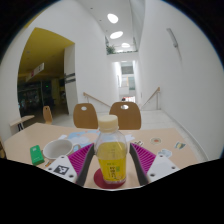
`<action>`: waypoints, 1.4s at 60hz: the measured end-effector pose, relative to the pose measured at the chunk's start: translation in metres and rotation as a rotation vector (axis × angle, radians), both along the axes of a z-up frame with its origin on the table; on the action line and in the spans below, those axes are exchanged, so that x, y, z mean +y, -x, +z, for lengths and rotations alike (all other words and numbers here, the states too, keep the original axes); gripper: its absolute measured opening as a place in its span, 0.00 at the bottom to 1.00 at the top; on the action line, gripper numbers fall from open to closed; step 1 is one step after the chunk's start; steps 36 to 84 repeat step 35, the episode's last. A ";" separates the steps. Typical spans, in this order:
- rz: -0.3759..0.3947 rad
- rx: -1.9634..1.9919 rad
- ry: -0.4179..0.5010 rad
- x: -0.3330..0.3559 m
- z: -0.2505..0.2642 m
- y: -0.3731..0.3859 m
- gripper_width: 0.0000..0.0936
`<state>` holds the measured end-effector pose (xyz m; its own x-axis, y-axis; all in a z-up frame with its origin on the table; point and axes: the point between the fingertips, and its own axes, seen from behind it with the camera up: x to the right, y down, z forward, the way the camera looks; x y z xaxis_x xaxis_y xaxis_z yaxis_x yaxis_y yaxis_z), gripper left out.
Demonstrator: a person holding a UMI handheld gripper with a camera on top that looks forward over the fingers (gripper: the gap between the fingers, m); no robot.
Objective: Pour water
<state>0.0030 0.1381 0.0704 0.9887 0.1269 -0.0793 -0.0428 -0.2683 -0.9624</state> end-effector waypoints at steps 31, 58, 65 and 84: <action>0.106 0.204 0.070 -0.239 -0.016 -0.002 0.91; 0.101 0.222 0.072 -0.243 -0.021 -0.006 0.91; 0.101 0.222 0.072 -0.243 -0.021 -0.006 0.91; 0.101 0.222 0.072 -0.243 -0.021 -0.006 0.91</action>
